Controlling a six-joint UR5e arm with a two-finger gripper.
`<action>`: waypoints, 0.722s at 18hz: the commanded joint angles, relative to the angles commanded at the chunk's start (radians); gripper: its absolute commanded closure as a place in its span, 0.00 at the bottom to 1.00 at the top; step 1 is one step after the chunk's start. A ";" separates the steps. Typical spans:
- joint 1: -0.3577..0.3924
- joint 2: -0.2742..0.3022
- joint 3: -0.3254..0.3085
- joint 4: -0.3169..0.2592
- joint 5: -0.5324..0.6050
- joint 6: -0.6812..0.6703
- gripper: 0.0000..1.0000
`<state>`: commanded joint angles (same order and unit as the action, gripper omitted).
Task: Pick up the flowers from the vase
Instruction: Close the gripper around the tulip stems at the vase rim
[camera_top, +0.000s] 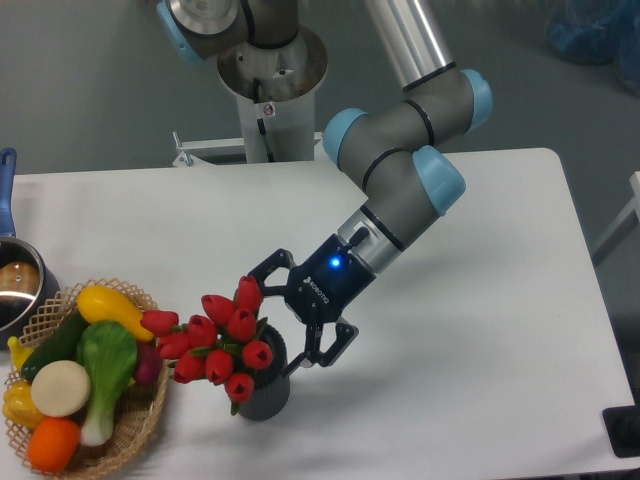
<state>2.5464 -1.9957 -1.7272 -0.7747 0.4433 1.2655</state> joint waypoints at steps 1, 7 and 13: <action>-0.002 0.000 -0.002 0.000 -0.003 0.000 0.00; -0.012 0.000 -0.008 0.002 -0.012 0.003 0.00; -0.023 -0.006 -0.015 0.002 -0.018 0.055 0.17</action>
<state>2.5234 -2.0018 -1.7426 -0.7731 0.4249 1.3207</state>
